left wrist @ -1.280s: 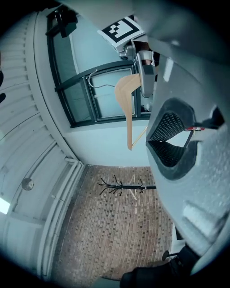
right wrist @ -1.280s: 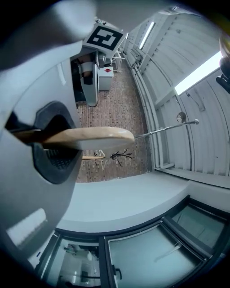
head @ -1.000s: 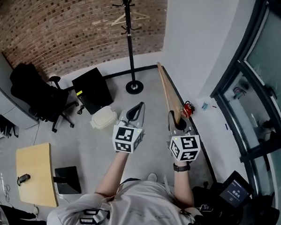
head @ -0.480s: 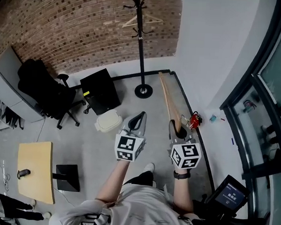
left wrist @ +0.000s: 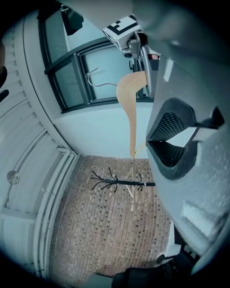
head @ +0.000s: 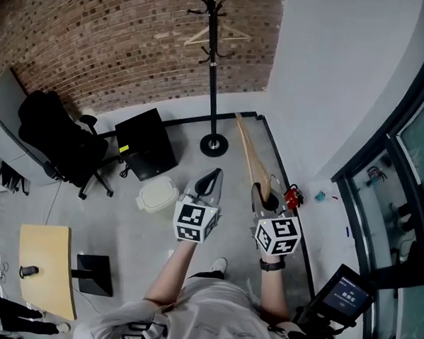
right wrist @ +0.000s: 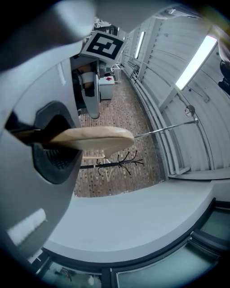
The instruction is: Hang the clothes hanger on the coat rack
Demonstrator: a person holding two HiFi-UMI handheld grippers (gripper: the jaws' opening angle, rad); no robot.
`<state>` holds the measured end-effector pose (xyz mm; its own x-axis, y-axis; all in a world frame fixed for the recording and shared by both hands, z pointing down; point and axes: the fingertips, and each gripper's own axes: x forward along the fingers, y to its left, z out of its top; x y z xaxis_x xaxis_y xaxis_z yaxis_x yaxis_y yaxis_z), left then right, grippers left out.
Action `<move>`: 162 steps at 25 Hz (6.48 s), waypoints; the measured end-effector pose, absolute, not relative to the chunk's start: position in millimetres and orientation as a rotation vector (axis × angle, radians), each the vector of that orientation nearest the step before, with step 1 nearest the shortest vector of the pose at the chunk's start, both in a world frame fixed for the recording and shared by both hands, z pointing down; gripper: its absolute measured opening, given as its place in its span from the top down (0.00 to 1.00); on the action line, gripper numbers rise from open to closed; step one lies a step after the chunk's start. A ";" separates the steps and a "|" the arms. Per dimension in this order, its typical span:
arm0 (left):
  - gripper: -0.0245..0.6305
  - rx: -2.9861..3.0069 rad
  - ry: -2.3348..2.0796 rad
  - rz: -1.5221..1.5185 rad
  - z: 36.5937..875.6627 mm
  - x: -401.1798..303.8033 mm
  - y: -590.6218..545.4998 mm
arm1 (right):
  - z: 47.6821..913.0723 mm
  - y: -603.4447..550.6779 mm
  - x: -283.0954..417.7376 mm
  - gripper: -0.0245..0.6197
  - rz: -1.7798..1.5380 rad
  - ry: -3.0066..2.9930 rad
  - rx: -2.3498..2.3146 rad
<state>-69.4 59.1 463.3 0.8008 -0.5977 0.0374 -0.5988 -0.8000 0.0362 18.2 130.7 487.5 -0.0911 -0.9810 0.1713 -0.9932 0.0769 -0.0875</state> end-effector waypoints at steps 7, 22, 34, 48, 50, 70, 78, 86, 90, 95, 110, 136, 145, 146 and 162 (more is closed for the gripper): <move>0.96 2.944 -0.943 0.000 454.8 -41.6 2.4 | 473.6 76.2 40.3 0.95 0.229 -2.232 2.069; 0.96 2.887 -0.923 0.080 472.9 3.4 -73.3 | 486.2 -2.7 92.2 0.95 0.249 -2.217 2.045; 0.96 2.843 -1.025 0.093 473.8 64.2 -157.6 | 488.1 -88.9 150.2 0.95 0.267 -2.310 1.945; 0.96 2.826 -1.110 0.039 473.7 133.7 -243.4 | 499.4 -190.8 221.7 0.95 0.269 -2.384 1.886; 0.96 2.796 -1.140 0.030 479.8 126.3 -260.1 | 503.1 -209.7 208.4 0.95 0.275 -2.418 1.834; 0.96 2.820 -1.308 -0.056 454.0 81.4 -486.0 | 490.0 -437.4 174.3 0.95 0.135 -2.465 1.604; 0.96 2.824 -1.351 -0.060 440.4 74.1 -526.7 | 486.7 -473.8 177.4 0.95 0.052 -2.544 1.227; 0.96 2.844 -1.418 -0.087 406.4 66.7 -534.4 | 416.4 -521.9 207.4 0.96 0.024 -2.635 0.935; 0.96 2.853 -1.425 -0.114 390.5 72.5 -535.6 | 357.0 -536.8 213.0 0.96 0.013 -2.688 0.782; 0.96 2.862 -1.444 -0.110 376.6 82.5 -556.0 | 285.4 -570.0 207.0 0.96 -0.070 -2.727 0.598; 0.96 2.877 -1.418 -0.125 352.8 115.5 -556.8 | 173.5 -601.1 188.4 0.96 -0.127 -2.684 0.252; 0.96 2.821 -1.538 -0.137 357.1 94.9 -557.9 | 73.0 -617.0 207.4 0.96 0.110 -2.715 -0.087; 0.96 2.801 -1.540 -0.130 359.1 95.6 -556.9 | 86.2 -622.9 209.9 0.96 0.195 -2.704 -0.133; 0.96 2.798 -1.542 -0.131 358.5 95.2 -556.4 | 88.1 -623.6 208.6 0.96 0.206 -2.699 -0.135; 0.96 2.746 -1.548 -0.123 374.9 90.5 -539.8 | 138.2 -643.7 192.1 0.95 0.163 -2.733 -0.033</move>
<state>90.5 -539.8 374.9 0.5151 -0.8539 -0.0740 -0.8549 -0.5180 0.0270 192.1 -643.7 138.2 -0.9196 0.0461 0.3902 -0.0005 0.9930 -0.1185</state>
